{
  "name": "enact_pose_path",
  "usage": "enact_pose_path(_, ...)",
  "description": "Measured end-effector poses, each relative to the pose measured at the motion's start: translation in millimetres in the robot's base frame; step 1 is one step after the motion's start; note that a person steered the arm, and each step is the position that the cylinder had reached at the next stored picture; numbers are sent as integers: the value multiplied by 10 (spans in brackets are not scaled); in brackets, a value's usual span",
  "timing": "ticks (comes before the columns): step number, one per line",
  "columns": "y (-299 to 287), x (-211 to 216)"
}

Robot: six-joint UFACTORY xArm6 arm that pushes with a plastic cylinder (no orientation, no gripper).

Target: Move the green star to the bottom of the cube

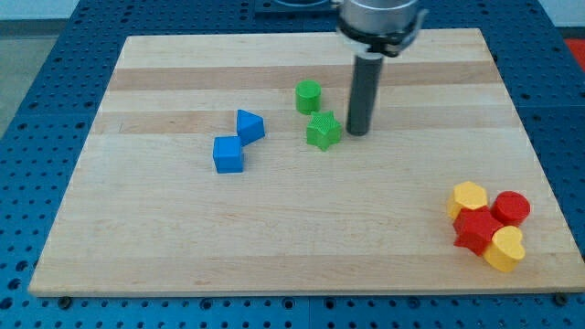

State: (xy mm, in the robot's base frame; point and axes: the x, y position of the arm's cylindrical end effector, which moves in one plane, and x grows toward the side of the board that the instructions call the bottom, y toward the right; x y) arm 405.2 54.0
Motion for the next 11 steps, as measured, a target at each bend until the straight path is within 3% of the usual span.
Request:
enact_pose_path(2,-776,-20)
enact_pose_path(4,-1198,-15)
enact_pose_path(8,-1145,407)
enact_pose_path(11,-998,986)
